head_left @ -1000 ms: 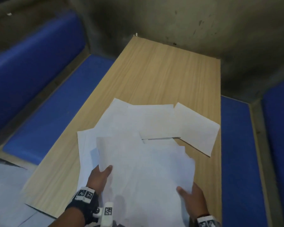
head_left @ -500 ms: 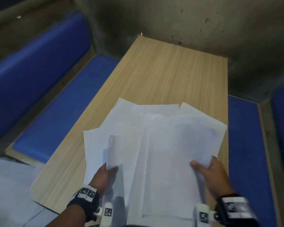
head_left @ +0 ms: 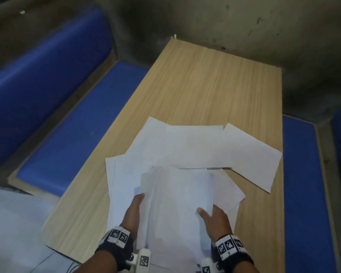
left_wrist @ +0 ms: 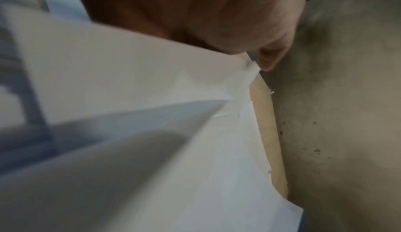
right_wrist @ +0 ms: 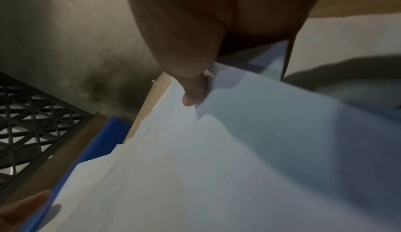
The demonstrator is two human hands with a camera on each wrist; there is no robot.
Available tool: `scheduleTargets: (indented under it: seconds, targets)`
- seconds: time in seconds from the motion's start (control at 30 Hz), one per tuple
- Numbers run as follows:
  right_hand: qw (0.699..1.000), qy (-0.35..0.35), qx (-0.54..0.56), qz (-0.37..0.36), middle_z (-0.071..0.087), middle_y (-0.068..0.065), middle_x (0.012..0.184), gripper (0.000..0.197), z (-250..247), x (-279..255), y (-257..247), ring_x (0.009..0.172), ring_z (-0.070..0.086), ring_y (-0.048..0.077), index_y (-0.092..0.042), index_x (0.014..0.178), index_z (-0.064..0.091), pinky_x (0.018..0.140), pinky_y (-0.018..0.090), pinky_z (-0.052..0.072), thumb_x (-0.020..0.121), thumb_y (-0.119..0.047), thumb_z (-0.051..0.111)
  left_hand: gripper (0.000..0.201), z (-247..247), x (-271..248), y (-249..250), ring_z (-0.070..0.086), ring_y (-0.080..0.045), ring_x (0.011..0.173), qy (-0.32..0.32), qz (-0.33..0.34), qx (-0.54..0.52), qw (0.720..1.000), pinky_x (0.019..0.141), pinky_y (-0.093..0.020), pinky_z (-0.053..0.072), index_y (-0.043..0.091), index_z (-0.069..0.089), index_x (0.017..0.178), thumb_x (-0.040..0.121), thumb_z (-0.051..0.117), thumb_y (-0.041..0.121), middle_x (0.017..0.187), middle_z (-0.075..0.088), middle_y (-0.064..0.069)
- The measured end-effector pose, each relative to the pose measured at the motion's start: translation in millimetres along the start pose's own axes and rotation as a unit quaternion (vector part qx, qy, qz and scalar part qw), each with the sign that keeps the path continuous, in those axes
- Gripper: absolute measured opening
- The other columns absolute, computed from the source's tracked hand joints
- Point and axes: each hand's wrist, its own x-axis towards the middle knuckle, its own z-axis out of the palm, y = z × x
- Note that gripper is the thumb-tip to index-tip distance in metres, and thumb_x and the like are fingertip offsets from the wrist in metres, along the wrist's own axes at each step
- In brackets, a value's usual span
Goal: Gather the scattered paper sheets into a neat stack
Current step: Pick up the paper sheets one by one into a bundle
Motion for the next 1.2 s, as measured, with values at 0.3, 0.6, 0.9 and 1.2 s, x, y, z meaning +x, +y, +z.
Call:
scheduleTargets:
  seconds: [0.3,0.6,0.9,1.2]
  targets:
    - [0.999,-0.012,0.028,-0.022,0.068,-0.008,0.089,0.013,-3,-15,3,0.094,0.065,0.021,-0.023,0.091,0.064,0.074,0.026,0.045,0.084,-0.033,0.069,0.048,10,4,-2,0.075,-0.022,0.091,-0.025,0.143,0.23,0.962,0.08,-0.035,0.06,0.018,0.067,0.113,0.069,0.085,0.02,0.096,0.078,-0.001]
    - [0.954,-0.071,0.267,-0.118,0.067,0.004,0.122,0.092,-61,-24,-44,0.11,0.065,0.024,-0.017,0.13,0.048,0.09,0.047,0.055,0.051,-0.022,0.093,0.046,3,-57,87,0.077,-0.023,0.093,-0.11,0.282,0.197,0.932,0.084,-0.045,0.06,0.019,0.073,0.108,0.066,0.084,0.036,0.101,0.08,-0.003]
    - [0.928,0.032,0.277,-0.247,0.075,-0.009,0.097,0.051,-71,-36,-103,0.087,0.069,0.004,-0.016,0.113,0.061,0.073,0.022,0.057,0.07,0.007,0.077,0.043,-3,-71,115,0.076,-0.009,0.089,-0.056,0.352,0.159,0.921,0.075,-0.027,0.061,0.02,0.073,0.106,0.068,0.092,0.015,0.097,0.081,0.008]
    - [0.96,0.027,0.232,-0.157,0.073,0.006,0.099,0.04,-18,-9,-66,0.094,0.07,0.029,-0.022,0.1,0.064,0.071,0.038,0.061,0.068,-0.01,0.085,0.044,-9,-25,74,0.076,-0.008,0.083,0.021,0.292,0.178,0.939,0.072,-0.029,0.062,0.023,0.074,0.098,0.061,0.096,0.029,0.087,0.08,0.011]
